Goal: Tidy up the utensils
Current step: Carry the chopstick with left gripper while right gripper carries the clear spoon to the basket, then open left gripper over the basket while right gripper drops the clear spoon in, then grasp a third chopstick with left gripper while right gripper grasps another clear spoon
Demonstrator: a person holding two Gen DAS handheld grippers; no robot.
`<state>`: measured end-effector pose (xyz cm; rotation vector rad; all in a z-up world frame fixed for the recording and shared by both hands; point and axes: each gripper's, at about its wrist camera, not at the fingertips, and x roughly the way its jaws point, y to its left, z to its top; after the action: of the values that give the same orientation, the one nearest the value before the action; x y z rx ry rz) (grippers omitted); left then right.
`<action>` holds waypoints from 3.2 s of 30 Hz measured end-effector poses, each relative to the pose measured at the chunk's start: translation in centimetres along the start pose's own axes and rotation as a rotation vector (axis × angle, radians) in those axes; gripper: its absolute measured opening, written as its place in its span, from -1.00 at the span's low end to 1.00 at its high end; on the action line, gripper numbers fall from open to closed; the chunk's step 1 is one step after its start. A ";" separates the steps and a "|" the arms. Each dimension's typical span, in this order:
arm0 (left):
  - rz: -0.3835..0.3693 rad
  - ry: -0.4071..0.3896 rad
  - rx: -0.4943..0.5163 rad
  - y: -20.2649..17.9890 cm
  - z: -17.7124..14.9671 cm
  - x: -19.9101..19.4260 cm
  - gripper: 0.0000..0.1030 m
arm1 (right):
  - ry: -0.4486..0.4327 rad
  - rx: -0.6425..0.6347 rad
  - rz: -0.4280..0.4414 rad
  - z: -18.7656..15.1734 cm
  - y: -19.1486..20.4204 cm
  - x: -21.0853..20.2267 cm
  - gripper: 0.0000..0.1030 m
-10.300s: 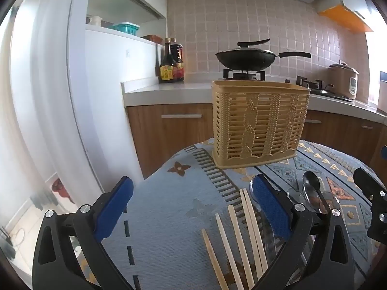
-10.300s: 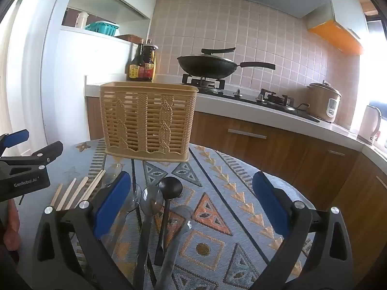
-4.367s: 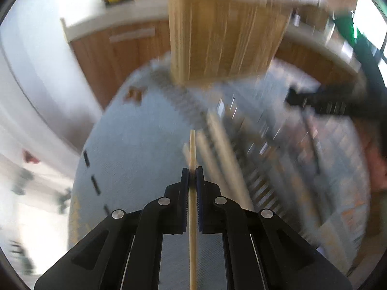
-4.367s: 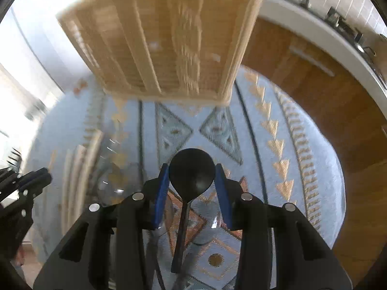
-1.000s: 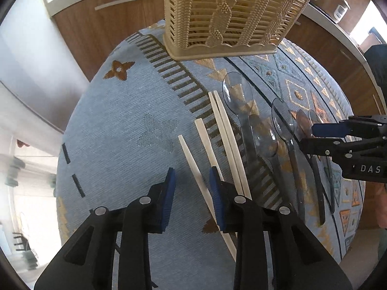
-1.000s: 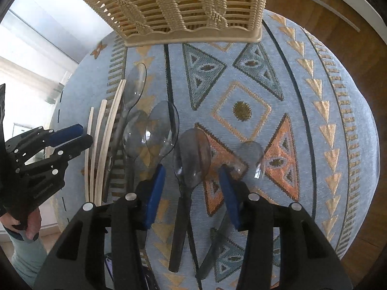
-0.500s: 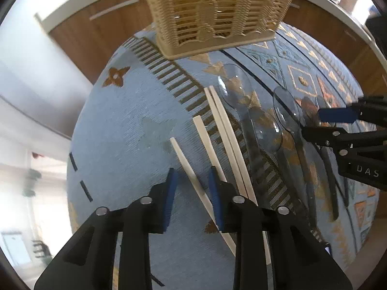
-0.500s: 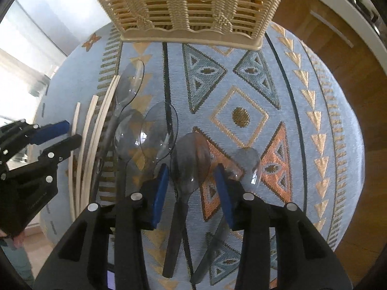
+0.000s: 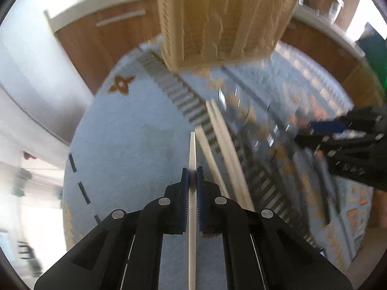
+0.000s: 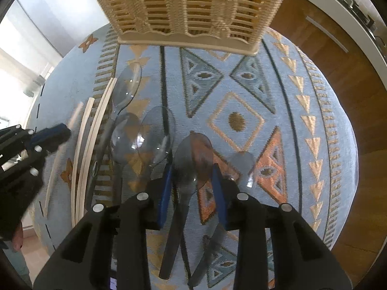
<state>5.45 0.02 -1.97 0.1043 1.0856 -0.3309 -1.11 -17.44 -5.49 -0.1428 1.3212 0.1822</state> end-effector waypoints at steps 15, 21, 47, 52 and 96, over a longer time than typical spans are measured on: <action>-0.242 -0.671 -0.194 1.1 1.9 -15.0 -0.93 | -0.331 0.078 0.260 -0.2 -4.7 -9.6 -0.43; -0.220 -0.936 -0.202 -0.4 5.5 -19.2 -0.93 | -0.582 0.098 0.242 1.5 -5.4 -16.8 -0.43; 0.046 -1.222 -0.297 -4.7 13.4 -11.8 -0.93 | -1.112 0.161 -0.212 9.5 -6.8 -17.3 -0.43; 0.053 -1.195 -0.313 -4.3 13.4 -10.4 -0.93 | -1.085 0.176 -0.216 9.4 -7.1 -15.8 -0.43; -0.051 -0.520 -0.146 0.3 3.6 -14.7 -0.28 | -0.481 0.097 0.001 -1.8 -5.0 -15.8 0.03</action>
<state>2.35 2.52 12.62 -0.1356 0.5944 -0.3014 -5.51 -23.52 9.42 -0.0126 0.8487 0.1412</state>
